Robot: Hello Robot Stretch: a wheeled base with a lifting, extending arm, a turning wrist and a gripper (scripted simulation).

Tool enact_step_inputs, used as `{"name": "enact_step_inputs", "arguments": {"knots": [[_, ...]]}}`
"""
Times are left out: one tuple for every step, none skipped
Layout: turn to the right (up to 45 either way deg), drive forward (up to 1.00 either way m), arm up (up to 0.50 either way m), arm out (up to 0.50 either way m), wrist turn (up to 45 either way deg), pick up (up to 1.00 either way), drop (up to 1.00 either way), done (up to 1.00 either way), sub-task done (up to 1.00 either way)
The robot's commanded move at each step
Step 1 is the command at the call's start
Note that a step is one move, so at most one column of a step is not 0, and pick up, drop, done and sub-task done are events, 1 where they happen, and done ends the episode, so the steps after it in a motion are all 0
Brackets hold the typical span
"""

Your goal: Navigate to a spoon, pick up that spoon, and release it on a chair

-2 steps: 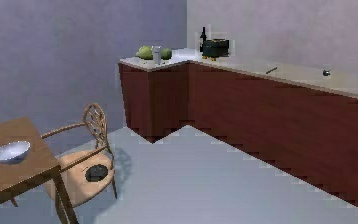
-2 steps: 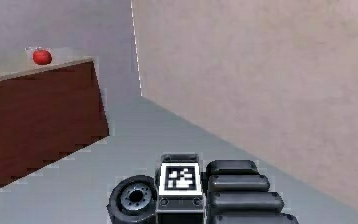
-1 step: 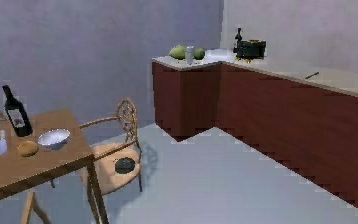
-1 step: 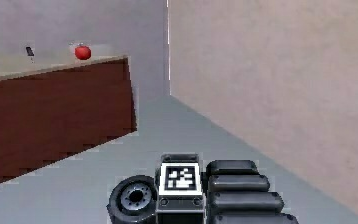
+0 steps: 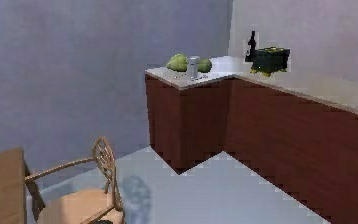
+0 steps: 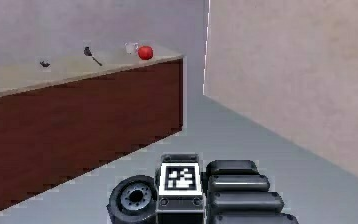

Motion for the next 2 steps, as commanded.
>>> {"name": "enact_step_inputs", "arguments": {"knots": [[45.0, 0.0, 0.0, 0.0, 0.0, 0.0, 0.0, 0.0, 0.0], [45.0, 0.0, 0.0, 0.0, 0.0, 0.0, 0.0, 0.0, 0.0]]}}
